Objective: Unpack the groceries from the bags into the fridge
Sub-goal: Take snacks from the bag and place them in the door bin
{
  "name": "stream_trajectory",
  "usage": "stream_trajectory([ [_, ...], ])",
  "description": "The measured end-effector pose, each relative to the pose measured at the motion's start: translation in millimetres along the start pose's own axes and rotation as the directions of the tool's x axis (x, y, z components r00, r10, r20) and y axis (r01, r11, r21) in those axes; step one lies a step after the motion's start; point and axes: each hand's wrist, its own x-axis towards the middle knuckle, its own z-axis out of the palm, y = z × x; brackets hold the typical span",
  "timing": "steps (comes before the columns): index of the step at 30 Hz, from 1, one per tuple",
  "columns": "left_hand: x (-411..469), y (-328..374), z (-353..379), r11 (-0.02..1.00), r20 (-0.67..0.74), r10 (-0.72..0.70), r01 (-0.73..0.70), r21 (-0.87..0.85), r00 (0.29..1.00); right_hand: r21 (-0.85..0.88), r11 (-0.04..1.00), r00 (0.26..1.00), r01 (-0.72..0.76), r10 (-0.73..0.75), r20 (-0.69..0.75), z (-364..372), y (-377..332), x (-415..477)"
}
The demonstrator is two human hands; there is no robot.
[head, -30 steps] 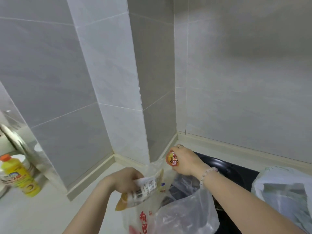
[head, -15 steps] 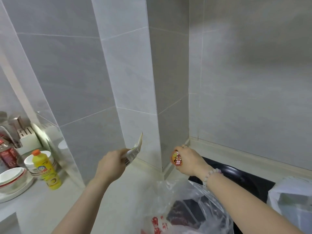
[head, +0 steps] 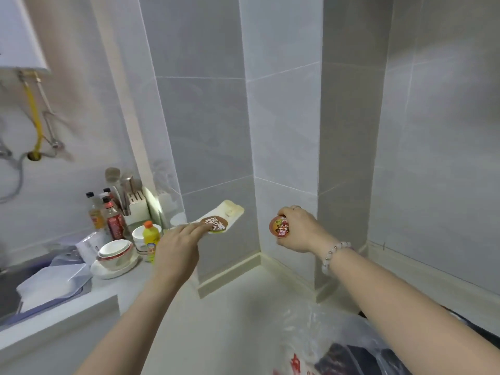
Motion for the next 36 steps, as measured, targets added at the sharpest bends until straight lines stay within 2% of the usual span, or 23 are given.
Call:
stream_trajectory([
  [4, -28.5, -16.7, -50.1, 0.980, -0.067, -0.176, 0.181, 0.082, 0.982, 0.035, 0.982, 0.983, 0.184, -0.185, 0.022, 7.0, -48.3, 13.2],
  [6, -46.9, -22.6, -78.3, 0.948, -0.098, -0.295, 0.304, 0.092, 0.950, 0.084, 0.956, 0.958, 0.281, -0.285, 0.039, 13.9, -76.3, 16.3],
  [9, -79.4, -29.5, -124.5, 0.866, -0.156, -0.462, 0.482, 0.130, 0.873, 0.186, 0.894, 0.901, 0.408, -0.427, 0.078, 31.7, -123.5, 10.3],
  [13, -135.6, -34.5, -196.0, 0.771, -0.166, -0.550, 0.574, 0.276, 0.818, 0.290, 0.788, 0.802, 0.544, -0.589, 0.096, 52.7, -195.8, -19.3],
  [16, -177.9, -29.2, -258.7, 0.659, -0.215, -0.633, 0.664, 0.355, 0.743, 0.339, 0.675, 0.687, 0.656, -0.719, 0.103, 56.5, -258.1, -57.3],
  [20, -234.9, -15.1, -347.6, 0.470, -0.336, -0.714, 0.776, 0.420, 0.614, 0.446, 0.471, 0.499, 0.762, -0.865, 0.061, 47.8, -343.5, -124.3],
  [26, -311.9, 50.6, -474.6, 0.182, -0.547, -0.704, 0.860, 0.476, 0.452, 0.548, 0.155, 0.199, 0.822, -0.980, -0.021, 21.9, -444.7, -256.9],
  [30, -360.2, 112.1, -554.5, 0.009, -0.648, -0.652, 0.859, 0.512, 0.393, 0.611, -0.058, 0.029, 0.789, -0.991, -0.132, -13.2, -493.1, -362.5],
  [33, -394.9, 163.5, -613.5, -0.107, -0.685, -0.623, 0.826, 0.553, 0.377, 0.653, -0.204, -0.104, 0.729, -0.976, -0.189, -42.2, -519.3, -444.8],
  [36, -426.2, 210.0, -667.8, -0.252, -0.754, -0.571, 0.804, 0.539, 0.326, 0.670, -0.361, -0.252, 0.649, -0.933, -0.258, -69.0, -534.0, -522.6],
])
